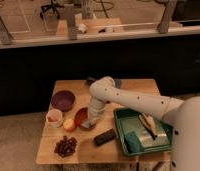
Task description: Wipe red bowl with towel
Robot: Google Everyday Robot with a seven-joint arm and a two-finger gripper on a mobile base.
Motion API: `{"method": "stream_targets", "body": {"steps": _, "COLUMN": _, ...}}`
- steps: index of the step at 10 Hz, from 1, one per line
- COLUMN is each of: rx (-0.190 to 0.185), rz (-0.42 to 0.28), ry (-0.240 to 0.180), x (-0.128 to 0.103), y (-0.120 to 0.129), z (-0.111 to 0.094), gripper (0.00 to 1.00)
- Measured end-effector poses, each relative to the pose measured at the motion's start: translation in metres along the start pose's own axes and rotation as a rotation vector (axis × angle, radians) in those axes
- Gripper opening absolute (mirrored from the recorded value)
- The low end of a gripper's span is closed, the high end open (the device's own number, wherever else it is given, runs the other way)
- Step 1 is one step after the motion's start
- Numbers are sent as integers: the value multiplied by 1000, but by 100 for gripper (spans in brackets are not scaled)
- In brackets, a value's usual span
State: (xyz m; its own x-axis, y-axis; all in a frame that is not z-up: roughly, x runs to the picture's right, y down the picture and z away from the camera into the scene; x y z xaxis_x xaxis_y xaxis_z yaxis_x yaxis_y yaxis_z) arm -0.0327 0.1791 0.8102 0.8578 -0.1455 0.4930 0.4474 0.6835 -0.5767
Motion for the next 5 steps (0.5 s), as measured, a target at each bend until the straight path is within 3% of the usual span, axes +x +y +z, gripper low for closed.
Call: {"method": "stream_targets", "body": {"steps": 5, "rx": 21, "rz": 15, "ry": 47, "x": 12, "y": -48, "z": 5, "gripper": 0}}
